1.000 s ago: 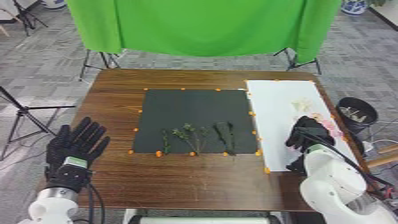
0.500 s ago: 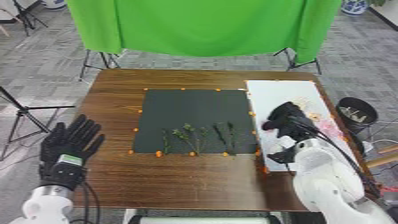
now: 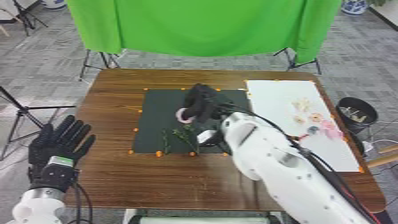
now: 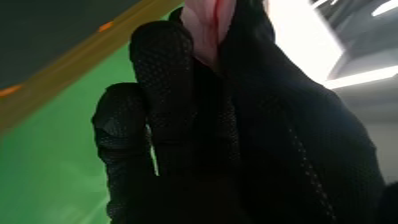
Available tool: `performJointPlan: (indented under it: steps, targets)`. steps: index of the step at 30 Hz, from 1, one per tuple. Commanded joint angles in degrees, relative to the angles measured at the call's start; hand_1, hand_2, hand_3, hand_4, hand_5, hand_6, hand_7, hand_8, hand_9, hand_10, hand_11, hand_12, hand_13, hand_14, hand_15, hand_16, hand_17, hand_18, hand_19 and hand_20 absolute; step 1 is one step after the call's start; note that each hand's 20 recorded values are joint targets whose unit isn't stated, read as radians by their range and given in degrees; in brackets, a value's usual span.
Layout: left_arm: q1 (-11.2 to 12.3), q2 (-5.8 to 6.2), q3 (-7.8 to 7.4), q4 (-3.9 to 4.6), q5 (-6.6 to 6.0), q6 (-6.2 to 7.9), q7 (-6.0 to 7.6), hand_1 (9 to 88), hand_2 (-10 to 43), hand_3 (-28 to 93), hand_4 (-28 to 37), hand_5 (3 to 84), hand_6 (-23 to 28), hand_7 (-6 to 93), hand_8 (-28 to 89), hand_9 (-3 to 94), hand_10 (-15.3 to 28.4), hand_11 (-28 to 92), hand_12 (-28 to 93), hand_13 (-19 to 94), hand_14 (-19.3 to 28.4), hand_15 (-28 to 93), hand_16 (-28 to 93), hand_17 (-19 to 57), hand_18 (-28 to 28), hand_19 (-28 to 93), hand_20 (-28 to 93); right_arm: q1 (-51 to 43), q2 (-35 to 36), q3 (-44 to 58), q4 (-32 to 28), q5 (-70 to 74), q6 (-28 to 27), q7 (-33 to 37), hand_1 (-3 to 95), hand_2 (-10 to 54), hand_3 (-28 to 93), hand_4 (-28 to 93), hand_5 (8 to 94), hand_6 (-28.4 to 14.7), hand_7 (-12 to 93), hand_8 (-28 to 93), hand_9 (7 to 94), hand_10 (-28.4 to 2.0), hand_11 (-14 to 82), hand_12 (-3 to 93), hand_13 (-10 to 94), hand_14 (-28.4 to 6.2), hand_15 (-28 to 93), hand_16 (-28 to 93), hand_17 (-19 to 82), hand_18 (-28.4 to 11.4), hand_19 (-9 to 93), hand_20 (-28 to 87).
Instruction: Arrange flowers
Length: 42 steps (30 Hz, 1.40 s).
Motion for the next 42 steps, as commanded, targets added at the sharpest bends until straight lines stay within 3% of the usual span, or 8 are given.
performJointPlan:
  steps: [1,4,5,7,19,22,28,42]
  targets:
    - [-2.7,1.55,1.83,0.46,-0.24,0.13,-0.08,29.0,18.3,70,-28.3,45.6,9.5,18.2,-10,39.7,16.7,24,11,28,16.2,42,-10,-6.8,14.8,43,9,8.4,-8.7,-10.0,5.4,-9.7,-0.5,-0.8,60.7,-9.5,70,-28,76.1,1.5,31,3,88.0,-7.9,7.8,39.4,75,-5.2,44,45,38,-20.8,85,39]
    - [-4.6,1.67,2.97,0.88,0.41,0.33,-1.28,29.0,18.3,70,-28.3,45.6,9.5,18.3,-10,39.7,16.7,24,11,28,16.2,42,-10,-6.8,14.9,43,9,10.2,-10.5,-13.0,8.5,-13.4,0.7,3.1,60.8,-9.5,70,-28,76.1,1.5,31,2,87.8,-8.0,7.8,39.3,75,-5.3,44,45,37,-20.9,84,39]
    - [-3.5,1.45,1.97,0.21,0.31,0.39,-2.28,29.0,18.3,70,-28.3,45.7,9.5,18.4,-10,39.7,16.7,24,11,28,16.1,42,-10,-6.8,14.9,43,9,10.8,-11.0,-13.8,9.5,-13.4,1.4,4.2,60.9,-9.5,70,-28,76.0,1.6,31,2,87.9,-7.9,7.7,39.0,75,-5.3,43,45,38,-21.0,84,39]
    - [-4.7,1.62,3.08,1.06,0.87,0.24,-2.16,29.0,18.3,70,-28.3,45.9,9.5,18.5,-10,39.8,16.7,23,11,28,16.0,42,-10,-6.8,14.9,43,9,11.6,-11.7,-15.0,10.8,-13.7,0.2,5.6,61.3,-9.5,70,-28,76.1,1.4,31,2,88.0,-7.9,7.7,38.8,75,-5.4,43,45,38,-21.1,84,39]
    - [-6.7,2.82,3.52,1.43,0.93,0.44,-2.20,29.3,18.1,70,-28.3,46.0,9.6,18.4,-10,40.1,16.4,24,11,29,15.6,42,-10,-6.7,14.9,43,9,9.2,-14.5,-16.1,14.0,-18.7,-5.9,8.9,61.5,-9.5,69,-28,75.5,0.7,29,3,87.0,-7.9,7.3,38.2,75,-5.5,42,45,38,-21.8,84,39]
    - [-6.9,3.06,3.65,1.46,-0.19,1.01,-1.59,29.4,18.1,70,-28.3,45.9,9.5,18.5,-10,40.2,16.4,24,11,29,15.6,42,-10,-6.7,14.9,43,9,8.3,-15.2,-16.1,14.7,-20.0,-6.1,8.5,61.6,-9.5,69,-28,75.1,0.6,29,3,86.7,-7.6,7.1,37.6,75,-5.5,42,45,38,-21.8,84,38]
    - [-6.9,2.50,3.87,1.27,1.17,1.61,-3.39,31.4,20.1,71,-28.3,46.0,9.4,18.7,-10,40.2,16.3,24,11,29,15.6,42,-10,-6.6,14.9,43,9,5.7,-17.2,-14.9,17.0,-21.8,-5.4,10.8,62.3,-9.5,68,-28,74.3,0.7,28,2,85.6,-7.4,6.7,36.6,75,-5.2,41,45,38,-21.8,84,38]
    - [-7.2,2.91,4.07,2.22,2.55,-0.95,-3.74,37.6,10.8,70,-28.0,44.9,8.8,20.5,-10,39.5,15.3,24,11,29,14.3,41,-10,-6.4,14.7,43,8,9.7,-14.8,-19.8,15.7,-21.4,0.5,15.3,63.1,-9.5,66,-28,68.0,-0.3,22,-5,78.6,-9.5,7.6,30.3,75,-4.4,41,44,38,-22.6,85,36]
